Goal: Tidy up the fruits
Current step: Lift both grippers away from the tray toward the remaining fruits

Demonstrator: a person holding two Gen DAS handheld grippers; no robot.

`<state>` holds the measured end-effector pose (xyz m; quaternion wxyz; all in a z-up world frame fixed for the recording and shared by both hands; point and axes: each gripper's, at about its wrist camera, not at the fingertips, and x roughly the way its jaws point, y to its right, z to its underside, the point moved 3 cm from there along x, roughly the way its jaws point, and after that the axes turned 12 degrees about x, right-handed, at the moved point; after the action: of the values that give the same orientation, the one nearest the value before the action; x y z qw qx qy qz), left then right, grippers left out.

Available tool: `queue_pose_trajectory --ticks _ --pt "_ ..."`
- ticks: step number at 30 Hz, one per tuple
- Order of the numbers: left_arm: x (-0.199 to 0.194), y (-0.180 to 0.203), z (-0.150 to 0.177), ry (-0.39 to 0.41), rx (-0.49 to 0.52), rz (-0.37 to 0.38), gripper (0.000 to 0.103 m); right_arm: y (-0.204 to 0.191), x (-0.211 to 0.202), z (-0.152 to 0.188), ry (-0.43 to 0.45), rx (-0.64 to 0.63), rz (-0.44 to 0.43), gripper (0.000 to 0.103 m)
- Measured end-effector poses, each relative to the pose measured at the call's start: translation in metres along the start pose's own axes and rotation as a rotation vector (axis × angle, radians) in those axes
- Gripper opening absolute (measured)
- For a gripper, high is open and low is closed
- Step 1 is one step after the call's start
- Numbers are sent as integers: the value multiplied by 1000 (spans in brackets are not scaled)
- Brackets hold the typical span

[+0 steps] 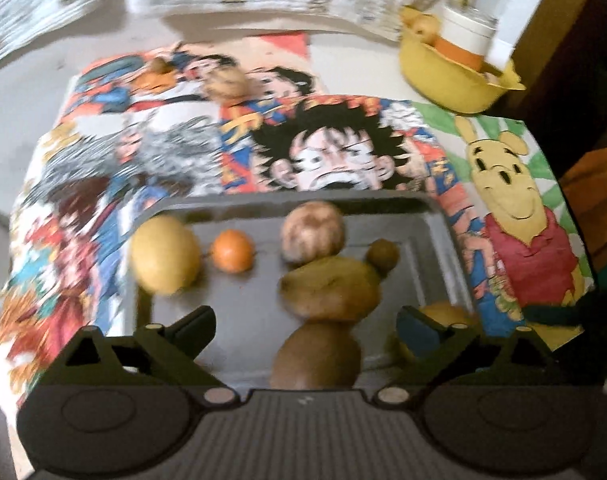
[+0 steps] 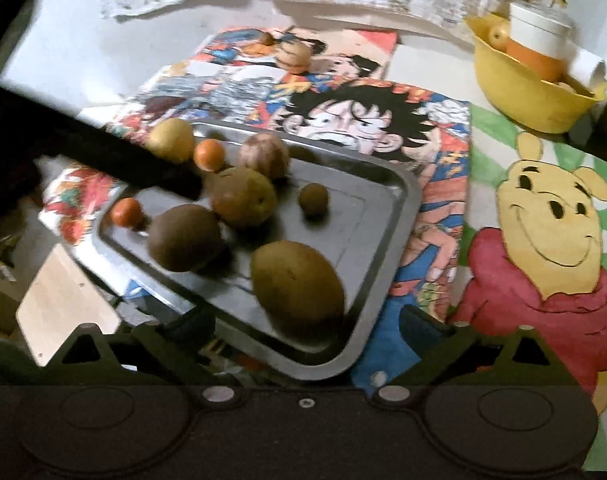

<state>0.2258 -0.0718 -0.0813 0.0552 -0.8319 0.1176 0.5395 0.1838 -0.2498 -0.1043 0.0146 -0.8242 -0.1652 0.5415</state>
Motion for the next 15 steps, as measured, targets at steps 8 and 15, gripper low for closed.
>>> queue_pose_trajectory --ticks 8,15 --pt "-11 -27 24 -48 -54 -66 101 5 7 -23 30 55 35 102" --pt "-15 -48 21 -58 -97 -126 102 -2 17 -47 43 66 34 102"
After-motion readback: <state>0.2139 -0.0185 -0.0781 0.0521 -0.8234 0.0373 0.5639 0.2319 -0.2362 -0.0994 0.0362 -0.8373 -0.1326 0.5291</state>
